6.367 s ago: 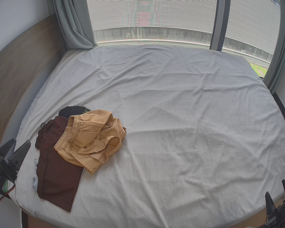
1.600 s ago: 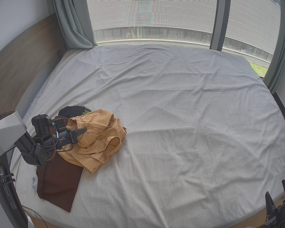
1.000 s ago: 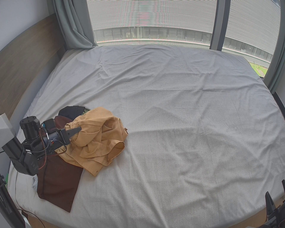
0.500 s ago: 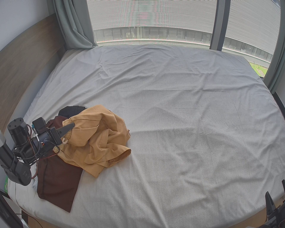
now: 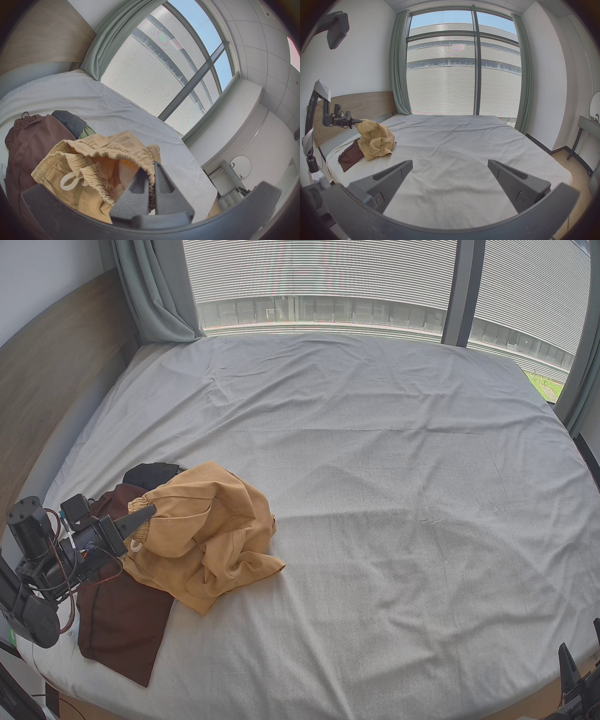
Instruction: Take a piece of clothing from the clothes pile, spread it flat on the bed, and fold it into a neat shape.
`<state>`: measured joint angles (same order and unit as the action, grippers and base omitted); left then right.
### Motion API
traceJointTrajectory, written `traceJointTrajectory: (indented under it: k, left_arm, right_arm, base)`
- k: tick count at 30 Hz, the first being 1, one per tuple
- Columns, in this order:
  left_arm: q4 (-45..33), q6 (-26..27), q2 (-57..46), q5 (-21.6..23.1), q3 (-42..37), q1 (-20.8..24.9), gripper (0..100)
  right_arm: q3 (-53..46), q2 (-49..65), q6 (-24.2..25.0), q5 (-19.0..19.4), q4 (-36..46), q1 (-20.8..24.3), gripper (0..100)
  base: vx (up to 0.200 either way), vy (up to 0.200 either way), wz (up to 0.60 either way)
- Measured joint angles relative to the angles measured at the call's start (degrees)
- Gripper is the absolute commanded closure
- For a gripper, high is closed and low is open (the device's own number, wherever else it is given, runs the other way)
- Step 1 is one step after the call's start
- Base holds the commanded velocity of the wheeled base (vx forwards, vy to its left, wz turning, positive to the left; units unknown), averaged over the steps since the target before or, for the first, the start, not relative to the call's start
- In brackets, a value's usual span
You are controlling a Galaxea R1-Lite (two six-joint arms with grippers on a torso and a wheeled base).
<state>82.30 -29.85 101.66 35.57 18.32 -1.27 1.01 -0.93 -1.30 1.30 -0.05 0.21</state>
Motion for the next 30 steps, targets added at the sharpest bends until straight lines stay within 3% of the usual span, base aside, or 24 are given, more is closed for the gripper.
traceJointTrajectory:
  k: [6,14,22,30]
  left_arm:
    - [0.0,-1.4,-2.3,-0.5,-1.4,0.9,100]
    - [0.9,-1.5,-3.3,-4.3,-2.3,1.4,100]
    - [1.0,-3.0,-4.4,-8.9,-2.6,4.7,100]
    - [0.9,-7.3,-6.9,-20.2,-1.9,11.9,100]
  right_arm:
    - [0.0,0.0,-0.1,0.0,0.0,0.0,0]
    - [0.0,0.0,0.0,0.1,0.0,0.0,0]
    - [0.0,0.0,0.0,0.1,0.0,0.0,0]
    - [0.0,0.0,0.1,0.1,0.0,0.0,0]
  base:
    - [0.000,0.000,0.00]
    - [0.000,0.000,0.00]
    - [0.000,0.000,0.00]
    - [0.000,0.000,0.00]
